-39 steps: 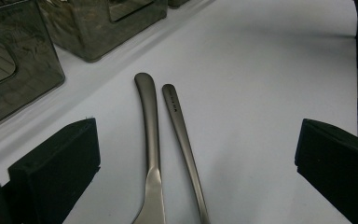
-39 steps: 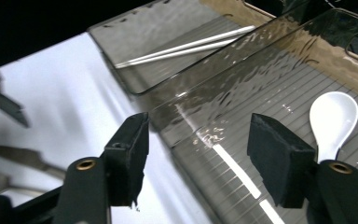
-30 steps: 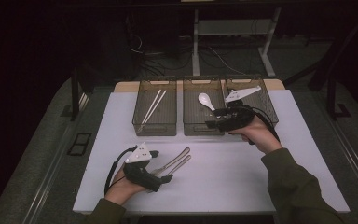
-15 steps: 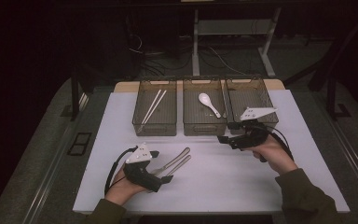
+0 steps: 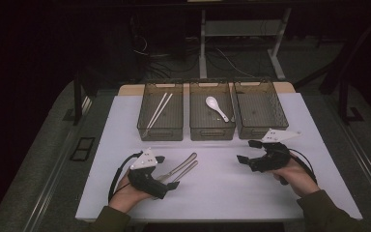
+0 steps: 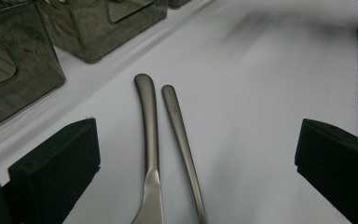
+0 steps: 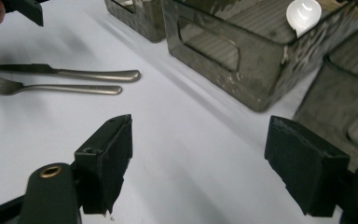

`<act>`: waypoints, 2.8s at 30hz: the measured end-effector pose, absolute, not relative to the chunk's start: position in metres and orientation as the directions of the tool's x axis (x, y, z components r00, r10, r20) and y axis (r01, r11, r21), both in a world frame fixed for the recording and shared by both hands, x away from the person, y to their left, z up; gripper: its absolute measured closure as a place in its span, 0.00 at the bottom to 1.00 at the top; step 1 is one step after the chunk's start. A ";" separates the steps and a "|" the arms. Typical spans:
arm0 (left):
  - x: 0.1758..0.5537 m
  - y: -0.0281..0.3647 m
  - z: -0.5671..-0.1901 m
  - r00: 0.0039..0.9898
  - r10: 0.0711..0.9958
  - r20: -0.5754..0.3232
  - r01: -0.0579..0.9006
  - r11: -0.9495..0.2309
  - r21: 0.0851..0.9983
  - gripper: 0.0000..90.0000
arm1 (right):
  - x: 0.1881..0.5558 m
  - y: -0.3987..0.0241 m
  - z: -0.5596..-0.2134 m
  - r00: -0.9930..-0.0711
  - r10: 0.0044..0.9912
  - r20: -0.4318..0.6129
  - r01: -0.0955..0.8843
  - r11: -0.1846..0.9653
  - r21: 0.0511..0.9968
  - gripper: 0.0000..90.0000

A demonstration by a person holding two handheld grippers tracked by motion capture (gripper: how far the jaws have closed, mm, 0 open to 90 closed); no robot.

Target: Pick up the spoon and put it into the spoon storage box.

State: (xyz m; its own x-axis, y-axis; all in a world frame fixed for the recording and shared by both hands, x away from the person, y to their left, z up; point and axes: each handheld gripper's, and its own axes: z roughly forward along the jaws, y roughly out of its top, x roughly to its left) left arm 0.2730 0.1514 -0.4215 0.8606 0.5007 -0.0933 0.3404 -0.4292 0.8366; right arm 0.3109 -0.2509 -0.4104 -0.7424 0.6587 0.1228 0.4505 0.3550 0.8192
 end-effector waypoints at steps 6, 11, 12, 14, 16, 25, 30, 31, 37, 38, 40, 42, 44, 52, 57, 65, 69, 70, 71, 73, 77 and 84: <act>0.272 0.151 -0.421 0.859 0.504 -0.092 0.342 -0.429 0.836 0.00 | 0.298 -0.265 -0.416 -0.734 0.668 0.119 0.450 0.349 0.822 0.25; 0.272 0.151 -0.419 0.859 0.503 -0.089 0.338 -0.429 0.838 0.00 | 0.289 -0.275 -0.421 -0.727 0.673 0.135 0.460 0.332 0.824 0.25; 0.272 0.151 -0.419 0.859 0.504 -0.089 0.338 -0.430 0.837 0.00 | 0.288 -0.277 -0.422 -0.726 0.674 0.135 0.461 0.332 0.823 0.25; 0.272 0.151 -0.420 0.858 0.506 -0.089 0.339 -0.429 0.837 0.00 | 0.284 -0.281 -0.425 -0.725 0.675 0.133 0.463 0.335 0.821 0.25; 0.272 0.151 -0.419 0.857 0.508 -0.088 0.341 -0.429 0.837 0.00 | 0.280 -0.285 -0.427 -0.722 0.678 0.136 0.468 0.334 0.818 0.25; 0.270 0.155 -0.414 0.845 0.530 -0.069 0.327 -0.411 0.851 0.15 | 0.262 -0.302 -0.430 -0.705 0.696 0.136 0.471 0.317 0.823 0.25; 0.272 0.157 -0.414 0.834 0.547 -0.073 0.345 -0.413 0.843 0.29 | 0.256 -0.309 -0.430 -0.697 0.702 0.146 0.479 0.304 0.824 0.25; 0.272 0.158 -0.415 0.831 0.552 -0.071 0.350 -0.419 0.837 0.32 | 0.255 -0.309 -0.430 -0.696 0.703 0.148 0.480 0.302 0.824 0.25; 0.278 0.159 -0.418 0.817 0.570 -0.089 0.384 -0.423 0.821 0.50 | 0.255 -0.306 -0.431 -0.702 0.699 0.137 0.475 0.316 0.821 0.25; 0.279 0.158 -0.419 0.817 0.570 -0.091 0.388 -0.425 0.818 0.52 | 0.255 -0.306 -0.431 -0.702 0.699 0.135 0.474 0.317 0.821 0.25; 0.282 0.156 -0.421 0.816 0.571 -0.091 0.396 -0.438 0.807 0.55 | 0.255 -0.306 -0.431 -0.700 0.701 0.137 0.476 0.315 0.821 0.25; 0.284 0.154 -0.422 0.811 0.577 -0.093 0.407 -0.445 0.798 0.59 | 0.255 -0.306 -0.431 -0.701 0.701 0.133 0.472 0.316 0.823 0.25; 0.286 0.153 -0.423 0.811 0.578 -0.094 0.411 -0.447 0.794 0.61 | 0.255 -0.306 -0.431 -0.703 0.698 0.133 0.471 0.318 0.823 0.25; 0.293 0.145 -0.431 0.807 0.584 -0.088 0.429 -0.477 0.767 0.67 | 0.255 -0.305 -0.432 -0.702 0.701 0.130 0.475 0.324 0.819 0.25; 0.295 0.142 -0.435 0.813 0.577 -0.082 0.432 -0.503 0.748 0.70 | 0.255 -0.305 -0.432 -0.703 0.699 0.130 0.474 0.325 0.818 0.25; 0.299 0.139 -0.442 0.810 0.582 -0.074 0.447 -0.531 0.720 0.74 | 0.255 -0.305 -0.432 -0.705 0.698 0.130 0.474 0.327 0.817 0.25; 0.301 0.139 -0.446 0.813 0.578 -0.068 0.450 -0.550 0.703 0.77 | 0.255 -0.305 -0.432 -0.705 0.697 0.129 0.474 0.327 0.817 0.25; 0.301 0.139 -0.447 0.815 0.576 -0.069 0.451 -0.555 0.699 0.78 | 0.255 -0.305 -0.432 -0.705 0.697 0.129 0.474 0.327 0.818 0.25; 0.302 0.140 -0.448 0.815 0.575 -0.068 0.449 -0.554 0.701 0.78 | 0.255 -0.305 -0.432 -0.705 0.697 0.129 0.473 0.327 0.818 0.25; 0.302 0.140 -0.448 0.814 0.576 -0.072 0.450 -0.548 0.706 0.79 | 0.255 -0.305 -0.432 -0.704 0.698 0.130 0.474 0.326 0.818 0.25; 0.299 0.138 -0.448 0.821 0.569 -0.040 0.430 -0.570 0.700 0.81 | 0.255 -0.305 -0.432 -0.705 0.698 0.130 0.474 0.326 0.818 0.25; 0.299 0.138 -0.448 0.822 0.568 -0.042 0.430 -0.571 0.699 0.88 | 0.255 -0.305 -0.432 -0.705 0.697 0.129 0.472 0.327 0.819 0.25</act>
State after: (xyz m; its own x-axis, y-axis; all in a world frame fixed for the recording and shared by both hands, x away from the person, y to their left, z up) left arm 0.2988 0.1377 -0.4479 0.8222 0.5676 -0.0422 0.4301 -0.5710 0.6993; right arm 0.2547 -0.3046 -0.4316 -0.7052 0.6972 0.1287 0.4725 0.3267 0.8185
